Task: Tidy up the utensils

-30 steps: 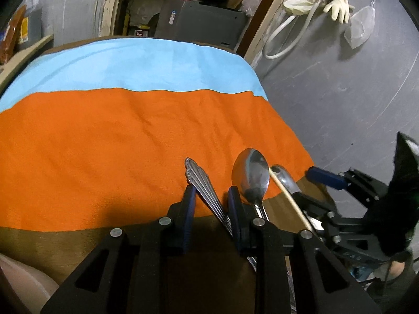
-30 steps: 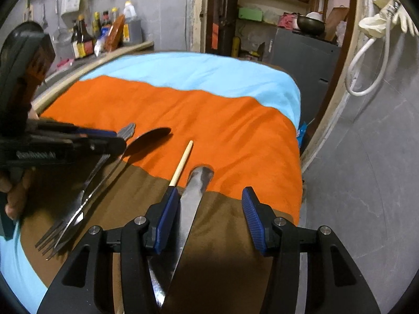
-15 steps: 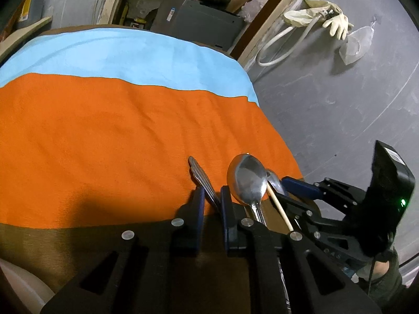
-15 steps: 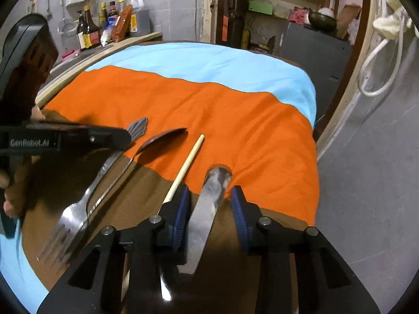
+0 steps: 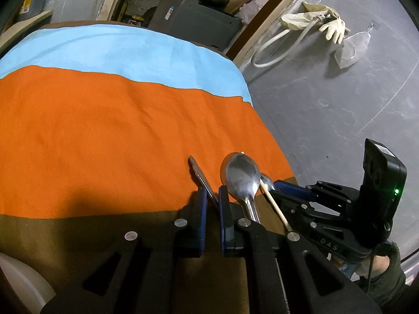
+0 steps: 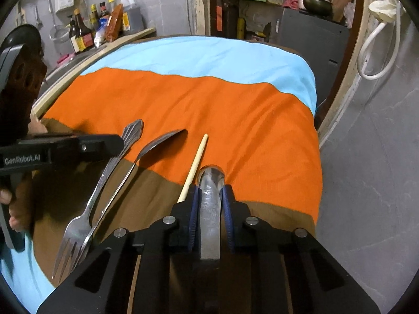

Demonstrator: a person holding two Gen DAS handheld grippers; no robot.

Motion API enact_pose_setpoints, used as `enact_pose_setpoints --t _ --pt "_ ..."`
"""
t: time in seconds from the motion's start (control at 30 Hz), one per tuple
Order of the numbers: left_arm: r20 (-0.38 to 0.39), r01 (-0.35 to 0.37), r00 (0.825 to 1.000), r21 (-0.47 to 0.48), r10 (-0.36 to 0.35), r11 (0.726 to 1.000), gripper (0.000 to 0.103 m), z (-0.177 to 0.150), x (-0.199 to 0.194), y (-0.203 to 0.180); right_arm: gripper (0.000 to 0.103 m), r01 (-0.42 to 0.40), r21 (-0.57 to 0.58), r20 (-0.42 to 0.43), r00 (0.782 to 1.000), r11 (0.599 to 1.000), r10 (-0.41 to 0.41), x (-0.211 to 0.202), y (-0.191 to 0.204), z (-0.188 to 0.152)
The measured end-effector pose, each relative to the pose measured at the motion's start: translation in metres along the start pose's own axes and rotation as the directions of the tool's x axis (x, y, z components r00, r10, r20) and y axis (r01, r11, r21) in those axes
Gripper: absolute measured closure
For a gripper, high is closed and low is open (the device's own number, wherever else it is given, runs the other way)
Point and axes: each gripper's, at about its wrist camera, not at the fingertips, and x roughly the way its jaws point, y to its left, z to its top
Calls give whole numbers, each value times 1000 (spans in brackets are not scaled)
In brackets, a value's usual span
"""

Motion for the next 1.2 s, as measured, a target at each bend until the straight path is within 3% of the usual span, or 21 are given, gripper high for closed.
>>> enact_pose_setpoints --t 0.17,0.33,0.6,0.73,0.9,1.2 --pt "-24 43 999 -36 -44 998 97 3 2 8 84 -39 15 -64 997 999 40 4 -7 6" --pt "-28 43 999 -28 -43 999 95 4 1 8 83 -51 28 -86 995 998 53 6 -8 9" --pt "-9 17 1000 -1 -17 1000 98 0 -3 0 87 -34 62 -34 999 997 36 3 -8 5" --pt "18 22 1000 13 -22 1000 99 -2 -7 -9 87 -46 95 73 997 994 39 -13 -7 -13" --pt "73 9 997 57 -13 998 101 -7 -19 -23 87 -46 80 217 976 996 27 -39 6 -36" --pt "255 -35 967 132 0 991 103 -27 -62 -52 87 -9 9 460 888 1000 4 -88 27 -57"
